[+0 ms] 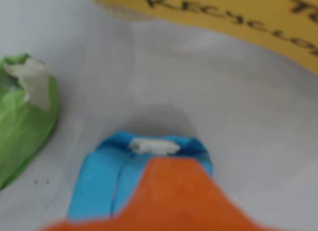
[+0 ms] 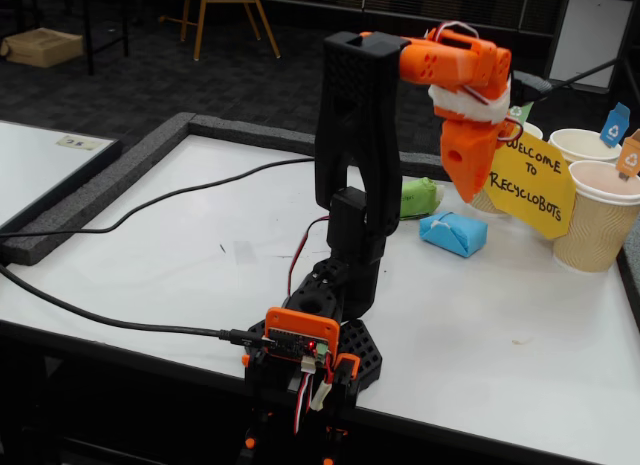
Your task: Sort rubbish by color.
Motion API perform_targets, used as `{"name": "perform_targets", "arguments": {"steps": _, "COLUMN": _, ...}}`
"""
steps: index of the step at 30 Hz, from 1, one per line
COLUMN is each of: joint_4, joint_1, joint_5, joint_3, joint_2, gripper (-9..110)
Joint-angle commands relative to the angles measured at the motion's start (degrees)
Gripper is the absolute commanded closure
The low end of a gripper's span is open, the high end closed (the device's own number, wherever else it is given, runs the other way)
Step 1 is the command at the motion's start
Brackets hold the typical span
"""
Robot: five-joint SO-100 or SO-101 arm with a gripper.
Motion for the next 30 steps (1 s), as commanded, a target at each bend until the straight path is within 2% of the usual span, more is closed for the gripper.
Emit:
{"name": "perform_targets", "arguments": {"steps": 1, "joint_4": 6.8, "joint_1": 1.4, "joint_5": 1.2, "joint_3": -11.7, "joint_2": 1.5, "gripper": 101}}
{"name": "perform_targets", "arguments": {"steps": 9, "joint_4": 17.8, "joint_1": 0.1, "joint_5": 1.2, "joint_3": -19.7, "joint_2": 1.6, "gripper": 101}}
{"name": "perform_targets", "arguments": {"steps": 17, "joint_4": 15.3, "joint_1": -0.4, "joint_5": 1.2, "joint_3": -18.8, "joint_2": -1.3, "gripper": 100}}
{"name": "perform_targets", "arguments": {"steps": 25, "joint_4": 17.8, "joint_1": 0.2, "joint_5": 0.8, "joint_3": -21.6, "joint_2": -4.0, "gripper": 79}}
{"name": "perform_targets", "arguments": {"steps": 30, "joint_4": 23.2, "joint_1": -0.4, "joint_5": 1.0, "joint_3": -23.2, "joint_2": -5.0, "gripper": 72}}
